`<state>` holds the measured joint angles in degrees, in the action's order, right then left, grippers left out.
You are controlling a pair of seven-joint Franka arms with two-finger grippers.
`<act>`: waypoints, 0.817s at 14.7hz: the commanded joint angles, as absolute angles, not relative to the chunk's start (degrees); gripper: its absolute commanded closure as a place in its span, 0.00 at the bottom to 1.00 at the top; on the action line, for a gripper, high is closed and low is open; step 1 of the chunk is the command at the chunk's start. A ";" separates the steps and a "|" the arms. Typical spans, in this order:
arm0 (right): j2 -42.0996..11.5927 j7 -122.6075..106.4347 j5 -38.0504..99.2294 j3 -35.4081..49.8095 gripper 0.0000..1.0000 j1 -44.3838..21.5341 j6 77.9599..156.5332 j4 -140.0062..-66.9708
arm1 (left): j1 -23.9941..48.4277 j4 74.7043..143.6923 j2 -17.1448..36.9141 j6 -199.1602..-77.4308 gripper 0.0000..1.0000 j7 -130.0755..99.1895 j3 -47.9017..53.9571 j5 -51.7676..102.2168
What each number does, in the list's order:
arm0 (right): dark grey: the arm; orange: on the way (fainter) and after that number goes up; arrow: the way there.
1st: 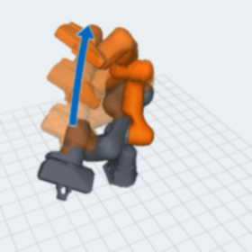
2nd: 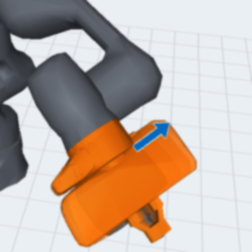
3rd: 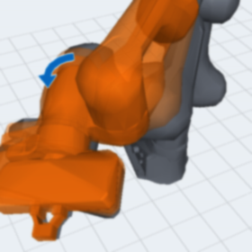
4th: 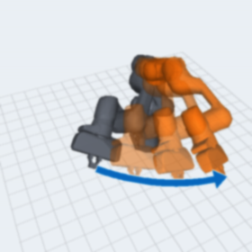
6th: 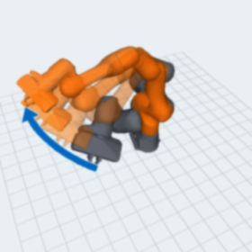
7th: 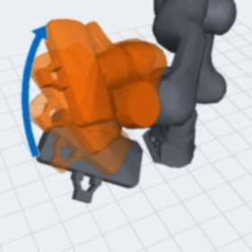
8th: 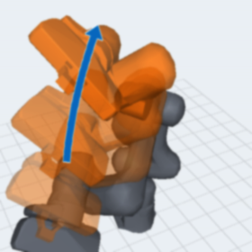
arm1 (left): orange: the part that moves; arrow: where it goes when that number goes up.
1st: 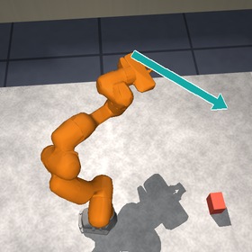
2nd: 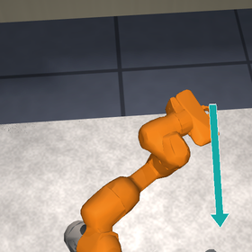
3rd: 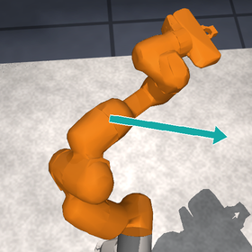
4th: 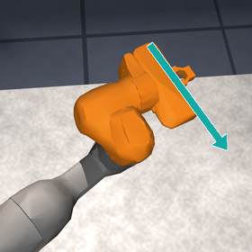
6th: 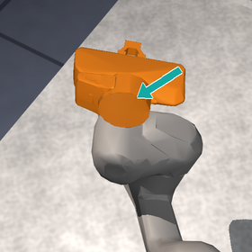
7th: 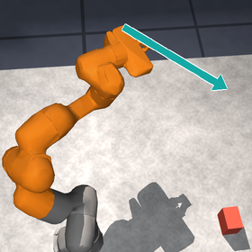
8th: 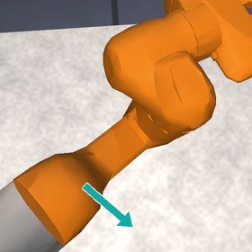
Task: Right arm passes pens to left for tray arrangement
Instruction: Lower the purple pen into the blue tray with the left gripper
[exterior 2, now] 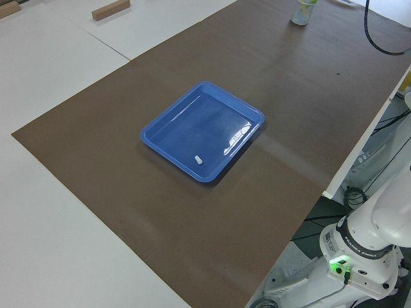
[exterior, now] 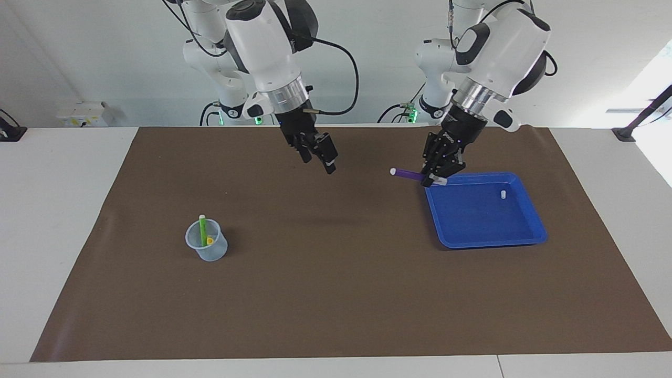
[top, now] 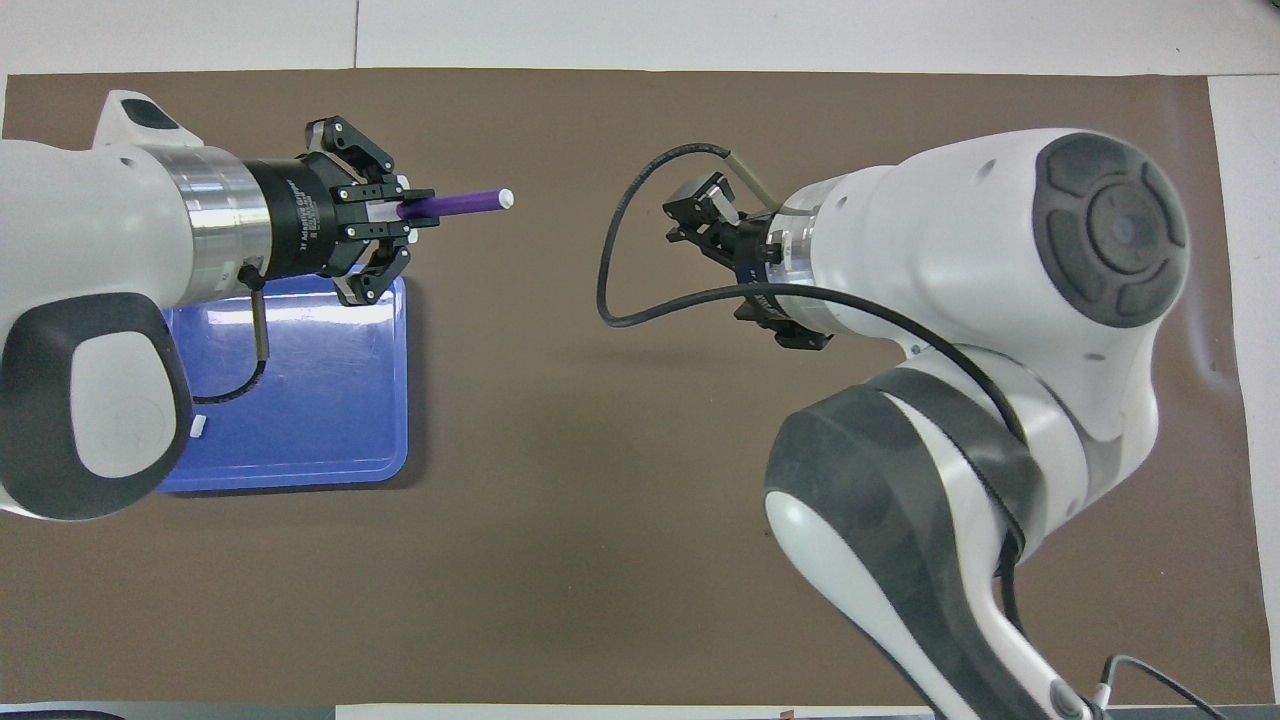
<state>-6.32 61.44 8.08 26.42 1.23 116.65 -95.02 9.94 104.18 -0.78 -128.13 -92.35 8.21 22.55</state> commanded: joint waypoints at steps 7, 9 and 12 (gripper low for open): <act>0.18 15.76 2.64 11.27 0.11 2.28 116.53 -109.68 | -3.59 105.47 1.83 -113.57 1.00 -42.53 8.26 19.97; -0.09 11.53 -0.07 9.15 0.15 2.37 120.13 -112.31 | -3.78 105.56 4.82 -111.89 1.00 -30.99 8.35 13.39; -0.35 6.60 -2.90 8.00 0.23 2.55 125.14 -116.44 | -2.81 105.99 9.65 -112.50 1.00 -19.98 8.35 6.35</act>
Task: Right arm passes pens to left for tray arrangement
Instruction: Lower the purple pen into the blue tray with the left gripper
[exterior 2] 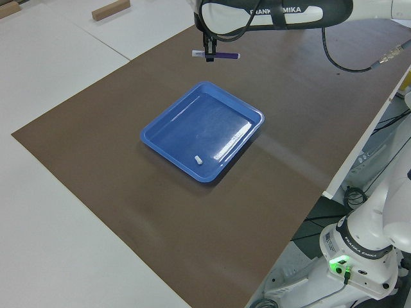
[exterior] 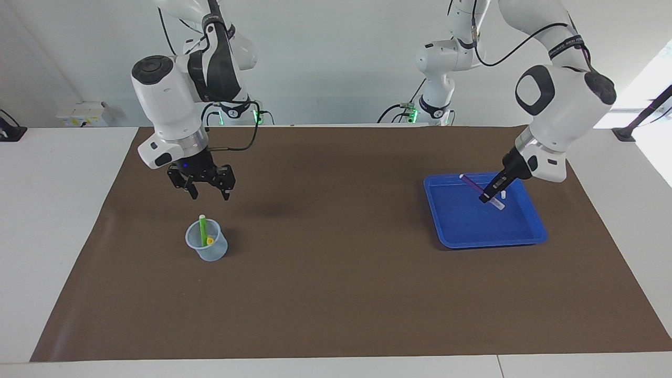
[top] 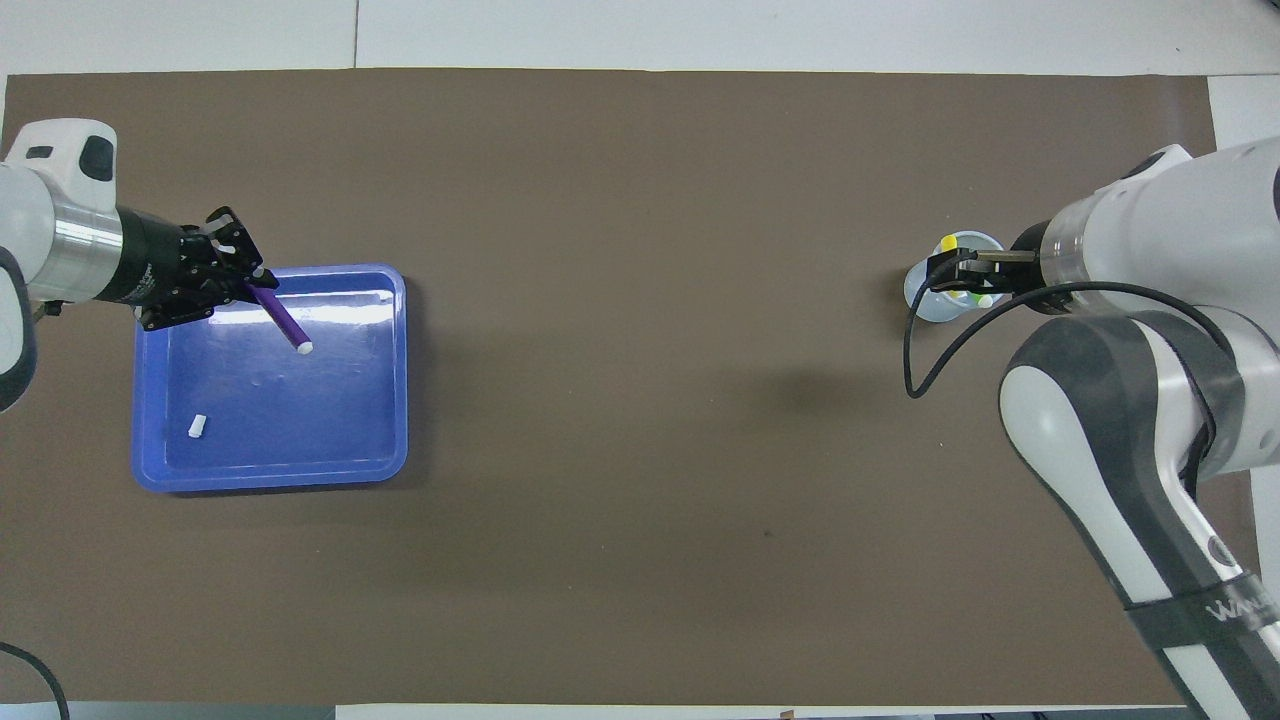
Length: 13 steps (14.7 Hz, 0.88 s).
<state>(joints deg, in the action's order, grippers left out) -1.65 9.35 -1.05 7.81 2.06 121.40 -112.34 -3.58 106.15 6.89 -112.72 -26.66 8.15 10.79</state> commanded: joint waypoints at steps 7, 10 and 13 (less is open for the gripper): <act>-2.28 -2.10 -2.99 4.58 0.36 2.81 137.01 -122.78 | -0.88 112.41 13.79 -118.91 1.00 -12.48 8.35 1.85; -3.86 -2.81 -2.99 4.31 0.44 2.81 139.74 -122.78 | -0.70 112.41 15.73 -119.53 1.00 -12.13 8.35 -0.16; -4.22 -3.08 -2.99 4.31 0.48 2.81 140.62 -122.78 | 0.00 113.38 16.17 -120.67 1.00 -12.39 8.35 -0.70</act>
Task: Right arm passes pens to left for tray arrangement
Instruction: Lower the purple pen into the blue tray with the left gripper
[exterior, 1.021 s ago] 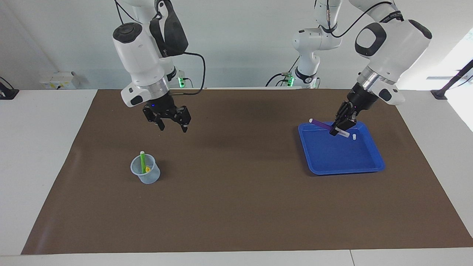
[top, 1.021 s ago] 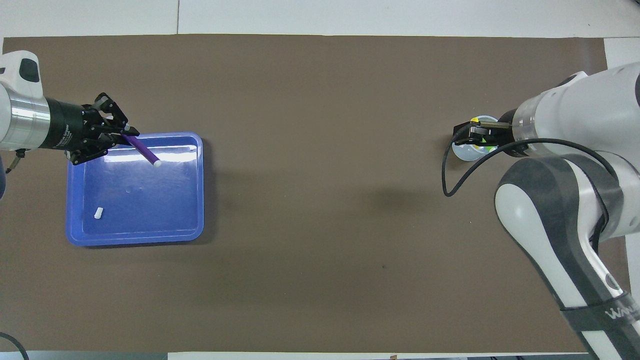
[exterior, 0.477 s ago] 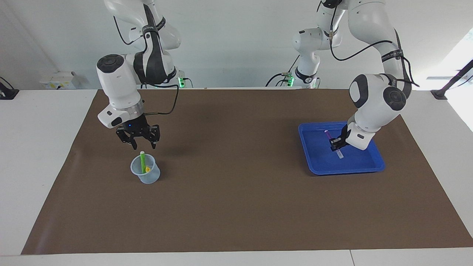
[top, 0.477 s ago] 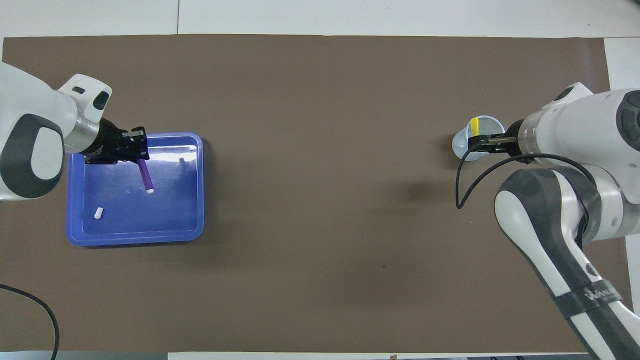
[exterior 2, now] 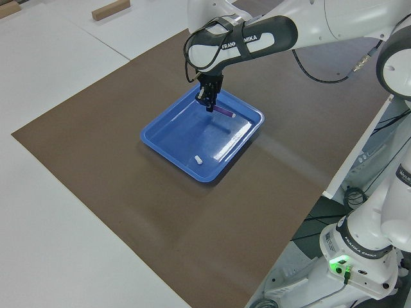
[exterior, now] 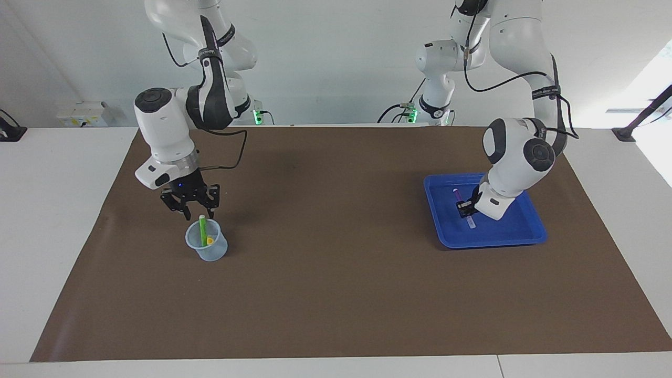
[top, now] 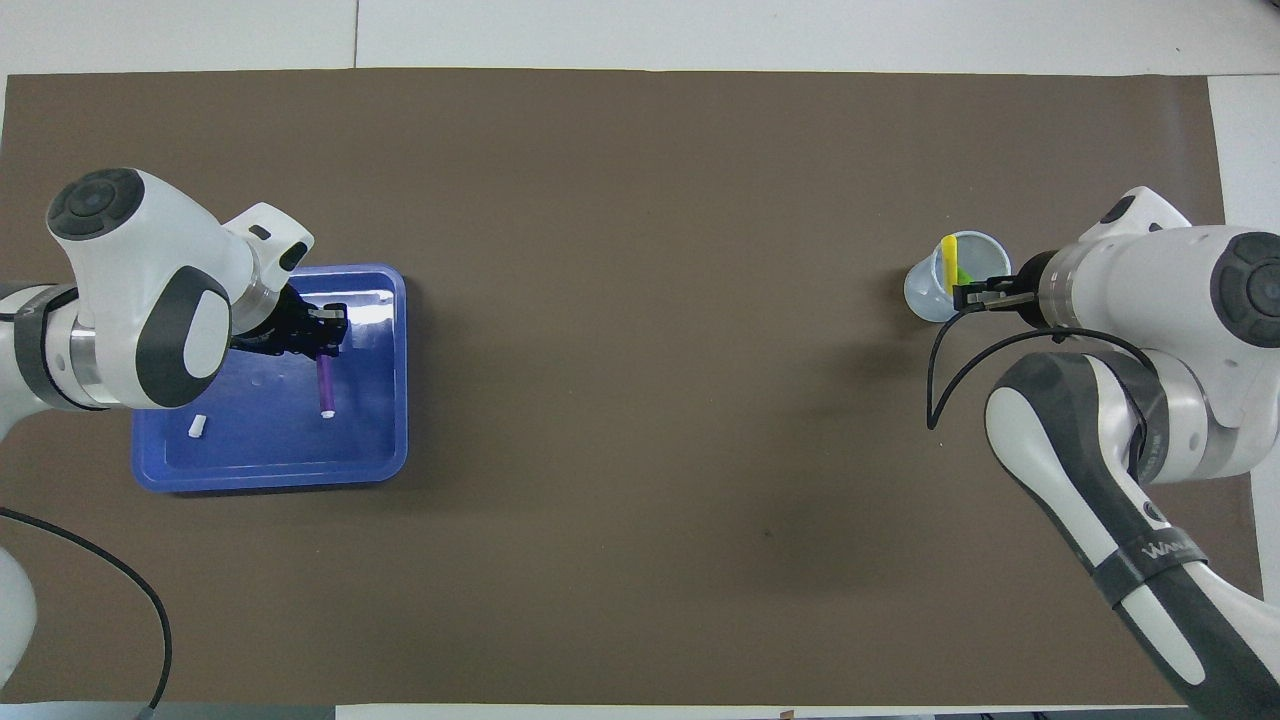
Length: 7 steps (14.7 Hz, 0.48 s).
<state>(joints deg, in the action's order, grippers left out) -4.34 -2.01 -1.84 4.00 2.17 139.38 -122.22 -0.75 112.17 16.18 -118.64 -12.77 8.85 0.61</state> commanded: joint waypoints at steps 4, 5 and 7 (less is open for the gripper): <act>-3.78 -2.99 -2.99 4.39 0.52 2.73 140.71 -124.01 | 0.00 113.64 16.52 -122.08 0.77 -11.87 8.44 -0.70; -3.87 -3.08 -2.99 4.31 0.61 2.81 140.71 -124.01 | 0.09 113.56 16.52 -121.99 0.01 -11.60 8.35 -0.70; -3.78 -3.08 -2.99 4.39 0.92 2.73 140.36 -123.93 | 0.09 113.29 16.52 -121.99 0.00 -11.34 8.44 -0.70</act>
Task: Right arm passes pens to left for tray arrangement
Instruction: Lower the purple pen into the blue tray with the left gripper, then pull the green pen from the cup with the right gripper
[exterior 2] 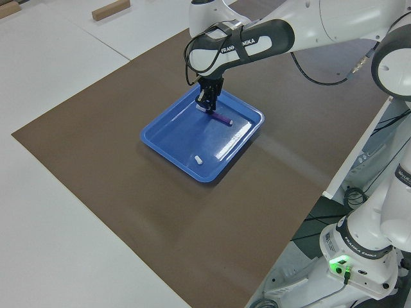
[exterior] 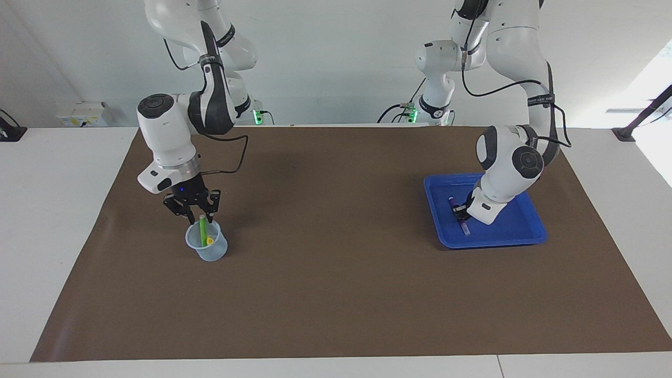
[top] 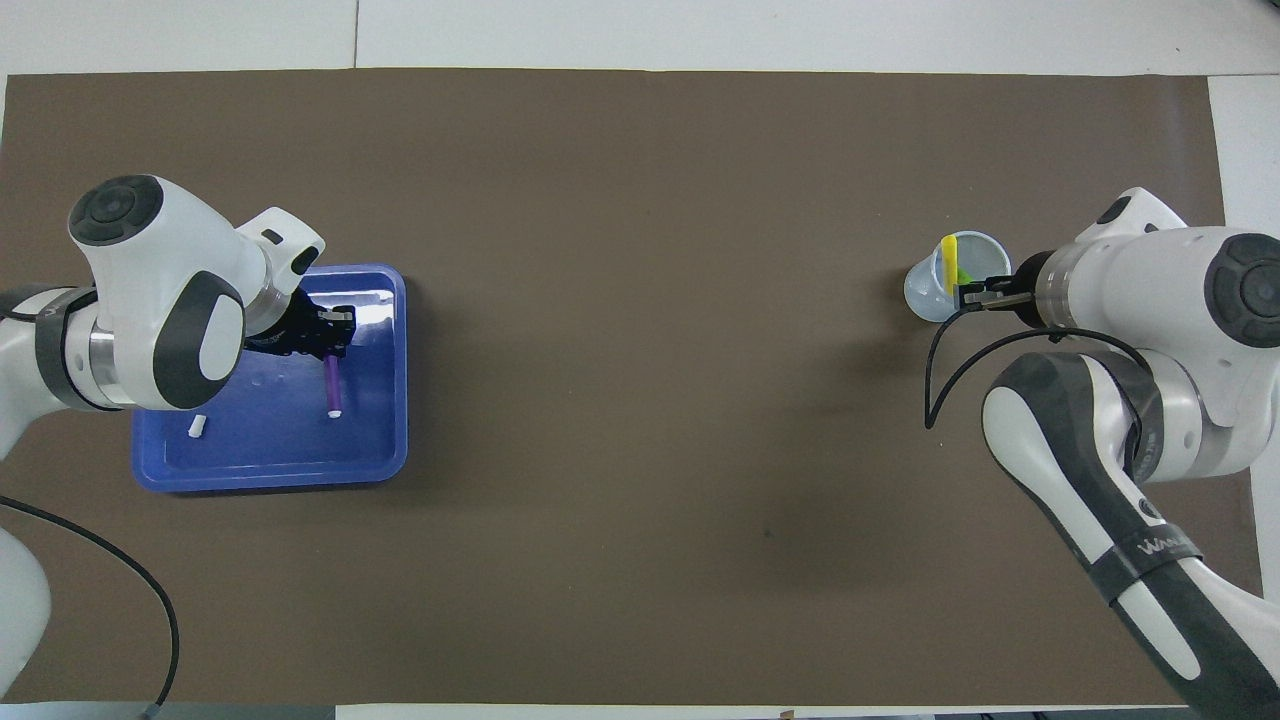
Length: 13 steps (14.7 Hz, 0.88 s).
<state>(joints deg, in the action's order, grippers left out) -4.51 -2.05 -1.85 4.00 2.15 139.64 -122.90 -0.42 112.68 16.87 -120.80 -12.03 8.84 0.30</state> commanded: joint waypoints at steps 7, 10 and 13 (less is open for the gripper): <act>-2.99 -2.99 -2.99 4.39 1.00 2.72 132.48 -118.32 | -0.44 108.38 15.65 -118.13 0.00 -11.25 8.61 -0.70; -0.62 -2.90 -2.99 4.48 1.00 2.72 121.59 -112.34 | 0.00 103.64 14.33 -114.18 0.00 -11.34 8.61 -0.62; 1.40 -2.90 -2.73 4.83 1.00 2.64 112.52 -107.24 | 0.18 96.36 13.28 -106.47 0.00 -12.04 8.70 1.57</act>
